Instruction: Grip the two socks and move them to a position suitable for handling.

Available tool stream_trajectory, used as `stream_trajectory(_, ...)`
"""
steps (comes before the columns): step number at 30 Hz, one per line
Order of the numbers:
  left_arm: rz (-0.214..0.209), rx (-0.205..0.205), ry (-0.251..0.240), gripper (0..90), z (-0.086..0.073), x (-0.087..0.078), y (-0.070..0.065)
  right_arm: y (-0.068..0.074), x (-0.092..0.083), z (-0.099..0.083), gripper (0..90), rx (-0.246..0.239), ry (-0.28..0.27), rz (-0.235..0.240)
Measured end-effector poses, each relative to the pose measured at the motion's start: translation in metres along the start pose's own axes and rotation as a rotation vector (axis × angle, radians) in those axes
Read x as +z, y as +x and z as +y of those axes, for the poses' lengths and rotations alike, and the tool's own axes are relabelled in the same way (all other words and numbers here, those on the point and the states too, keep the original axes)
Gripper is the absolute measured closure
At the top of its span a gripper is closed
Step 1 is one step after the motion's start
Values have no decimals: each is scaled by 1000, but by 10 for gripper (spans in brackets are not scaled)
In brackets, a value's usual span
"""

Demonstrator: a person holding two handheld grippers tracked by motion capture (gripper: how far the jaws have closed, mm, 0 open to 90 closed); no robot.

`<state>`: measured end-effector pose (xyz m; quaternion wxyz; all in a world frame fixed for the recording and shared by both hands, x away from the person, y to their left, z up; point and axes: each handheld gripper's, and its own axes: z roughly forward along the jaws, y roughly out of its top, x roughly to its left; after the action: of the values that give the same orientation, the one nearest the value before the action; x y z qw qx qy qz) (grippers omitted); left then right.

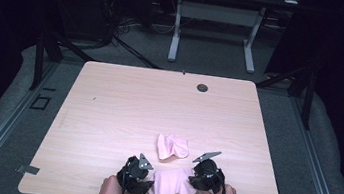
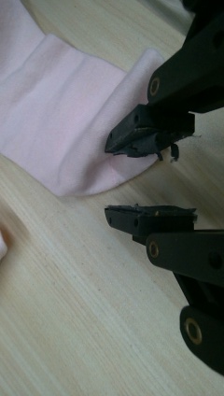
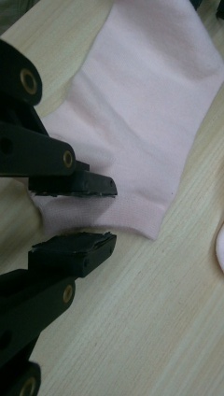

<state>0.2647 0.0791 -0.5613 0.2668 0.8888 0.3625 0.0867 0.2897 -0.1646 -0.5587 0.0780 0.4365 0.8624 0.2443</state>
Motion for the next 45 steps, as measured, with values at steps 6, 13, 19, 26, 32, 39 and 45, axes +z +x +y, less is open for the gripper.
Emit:
stream_trajectory(6, 19, 38, -7, 778, 0, 0, -3, 2, -2, 0, 777, -31, 17, 4)
stream_trajectory(13, 46, 62, -20, 899, -1, 0, -3, 3, -2, -6, 833, -26, -37, 17)
stream_trajectory(19, 39, 46, -39, 900, -5, -10, 9, 0, -18, -6, 833, -14, -62, 27)
stream_trajectory(26, 30, 35, -40, 900, -6, -19, 19, 5, -17, -6, 832, -26, -33, 31)
stream_trajectory(32, 36, 50, -9, 900, -8, -13, 21, 7, -11, -13, 831, -16, -1, 47)
stream_trajectory(39, 45, 58, -9, 900, -8, -12, 21, 3, -14, -17, 822, 7, -7, 61)
stream_trajectory(45, 21, 33, -44, 813, -6, -13, 27, 2, -13, -16, 720, 10, 5, 72)
